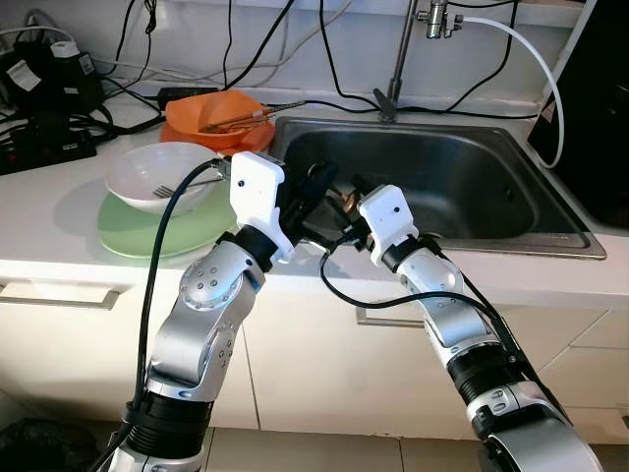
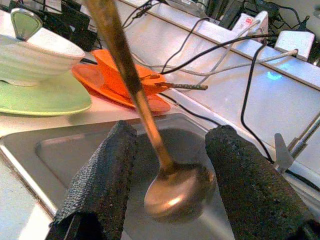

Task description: Kitchen organization

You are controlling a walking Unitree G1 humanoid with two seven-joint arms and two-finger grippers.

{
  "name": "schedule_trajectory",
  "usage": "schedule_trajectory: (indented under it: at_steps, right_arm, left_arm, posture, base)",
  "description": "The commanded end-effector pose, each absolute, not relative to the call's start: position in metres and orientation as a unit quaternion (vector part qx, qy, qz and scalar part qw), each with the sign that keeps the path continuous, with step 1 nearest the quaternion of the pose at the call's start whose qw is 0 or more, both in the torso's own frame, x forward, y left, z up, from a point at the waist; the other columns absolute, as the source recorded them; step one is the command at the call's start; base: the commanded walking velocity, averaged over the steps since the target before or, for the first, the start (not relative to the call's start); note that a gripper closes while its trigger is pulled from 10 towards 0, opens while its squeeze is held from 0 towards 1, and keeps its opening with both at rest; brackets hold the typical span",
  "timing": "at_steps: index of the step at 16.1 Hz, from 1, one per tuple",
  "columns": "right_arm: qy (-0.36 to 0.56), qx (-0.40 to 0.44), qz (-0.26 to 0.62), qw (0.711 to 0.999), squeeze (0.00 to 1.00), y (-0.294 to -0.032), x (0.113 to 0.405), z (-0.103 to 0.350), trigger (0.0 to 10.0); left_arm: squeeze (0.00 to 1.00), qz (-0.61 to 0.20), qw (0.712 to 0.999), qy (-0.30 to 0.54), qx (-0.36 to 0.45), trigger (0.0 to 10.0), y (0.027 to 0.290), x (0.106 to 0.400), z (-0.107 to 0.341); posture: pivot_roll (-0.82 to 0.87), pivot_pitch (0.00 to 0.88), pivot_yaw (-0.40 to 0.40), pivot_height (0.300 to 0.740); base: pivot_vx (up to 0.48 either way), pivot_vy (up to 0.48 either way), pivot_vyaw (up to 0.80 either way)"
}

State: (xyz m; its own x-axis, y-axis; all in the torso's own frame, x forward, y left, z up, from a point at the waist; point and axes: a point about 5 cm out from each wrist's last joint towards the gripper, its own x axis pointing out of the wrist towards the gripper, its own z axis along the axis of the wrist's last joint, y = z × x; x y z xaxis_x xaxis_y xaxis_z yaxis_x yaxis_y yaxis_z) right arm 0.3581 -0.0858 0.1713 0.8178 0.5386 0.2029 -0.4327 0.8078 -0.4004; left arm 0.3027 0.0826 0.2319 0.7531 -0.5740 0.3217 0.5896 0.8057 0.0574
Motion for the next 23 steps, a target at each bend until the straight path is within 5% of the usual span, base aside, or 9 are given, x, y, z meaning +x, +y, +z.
schedule_trajectory:
  at_steps: [1,9,10,23]
  right_arm:
    - [-0.174,-0.159,0.251,0.939,0.0,-0.0875,0.3605,0.1816,10.0]
    - [-0.176,-0.151,0.246,0.941,0.0,-0.0892,0.3612,0.1834,10.0]
    - [-0.176,-0.147,0.247,0.941,0.0,-0.0889,0.361,0.1831,0.2]
    - [-0.159,-0.144,0.242,0.946,0.0,-0.0935,0.3617,0.1765,0.0]
  left_arm:
    - [0.0,-0.326,0.93,-0.169,-0.025,10.0,0.0782,0.2989,0.2352]
    - [0.0,-0.337,0.929,-0.153,-0.017,10.0,0.0733,0.2982,0.2291]
    - [0.0,-0.337,0.929,-0.151,-0.015,10.0,0.0734,0.2977,0.2281]
    - [0.0,-0.324,0.934,-0.151,-0.008,10.0,0.0799,0.3035,0.2297]
  posture:
    - [0.12,0.0,0.017,0.74]
    - [0.13,0.0,0.014,0.74]
    - [0.13,0.0,0.015,0.74]
    - [0.12,0.015,0.021,0.74]
  base:
    - [0.0,0.0,0.0]
    - [0.0,0.0,0.0]
    - [0.0,0.0,0.0]
    - [0.0,0.0,0.0]
